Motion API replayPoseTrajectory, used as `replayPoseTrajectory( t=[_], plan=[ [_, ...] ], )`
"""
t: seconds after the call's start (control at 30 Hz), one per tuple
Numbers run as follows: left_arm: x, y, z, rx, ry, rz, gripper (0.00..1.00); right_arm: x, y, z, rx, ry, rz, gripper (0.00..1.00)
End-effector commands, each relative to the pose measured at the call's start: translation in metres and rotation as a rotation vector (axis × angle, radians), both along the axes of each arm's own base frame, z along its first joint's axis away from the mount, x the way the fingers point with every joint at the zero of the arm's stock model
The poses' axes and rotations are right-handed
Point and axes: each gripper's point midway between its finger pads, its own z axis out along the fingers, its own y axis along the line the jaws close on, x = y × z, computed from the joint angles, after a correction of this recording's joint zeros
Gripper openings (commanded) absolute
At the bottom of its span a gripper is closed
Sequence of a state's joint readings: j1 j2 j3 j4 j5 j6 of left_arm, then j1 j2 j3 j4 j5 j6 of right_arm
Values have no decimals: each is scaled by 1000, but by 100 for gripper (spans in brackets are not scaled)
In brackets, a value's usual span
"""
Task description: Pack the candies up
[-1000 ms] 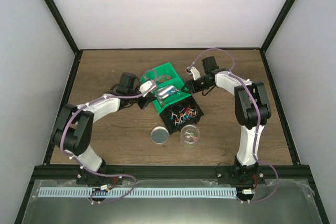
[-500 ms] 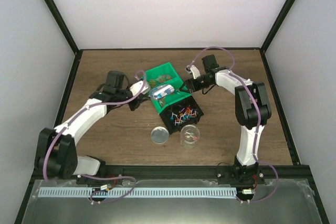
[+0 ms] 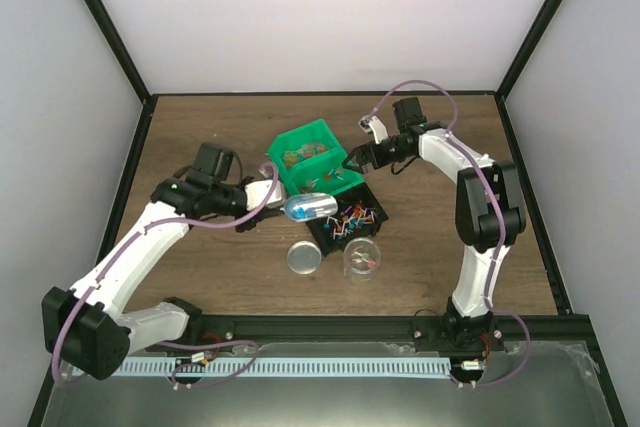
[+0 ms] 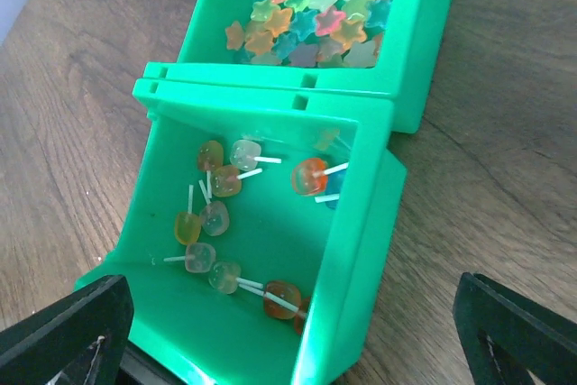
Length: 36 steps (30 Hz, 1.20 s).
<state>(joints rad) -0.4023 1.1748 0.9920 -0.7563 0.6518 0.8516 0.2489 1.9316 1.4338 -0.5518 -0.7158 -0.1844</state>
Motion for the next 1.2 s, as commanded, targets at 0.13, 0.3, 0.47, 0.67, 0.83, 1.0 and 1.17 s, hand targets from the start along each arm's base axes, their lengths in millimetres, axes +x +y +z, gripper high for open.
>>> replayPoseTrajectory(
  t=[0.13, 0.3, 0.47, 0.67, 0.83, 1.0, 1.17],
  plan=[
    [-50, -17, 11, 85, -38, -209, 4, 7, -28, 43, 25, -86, -65, 100],
    [-56, -28, 6, 127, -31, -244, 4, 7, -38, 46, 20, -98, -117, 100],
    [-55, -42, 2, 164, -10, -257, 4, 6, -42, 48, 13, -121, -136, 100],
    [-54, -50, -6, 223, -9, -265, 4, 3, -42, 51, 17, -132, -134, 100],
    [-55, -53, -13, 284, 9, -270, 4, -1, -40, 53, 30, -126, -122, 100],
    [-60, -57, -18, 347, 23, -284, 4, -5, -36, 57, 56, -128, -101, 100],
    [-59, -62, -22, 399, 12, -280, 4, -6, -36, 56, 59, -123, -97, 100]
  ],
)
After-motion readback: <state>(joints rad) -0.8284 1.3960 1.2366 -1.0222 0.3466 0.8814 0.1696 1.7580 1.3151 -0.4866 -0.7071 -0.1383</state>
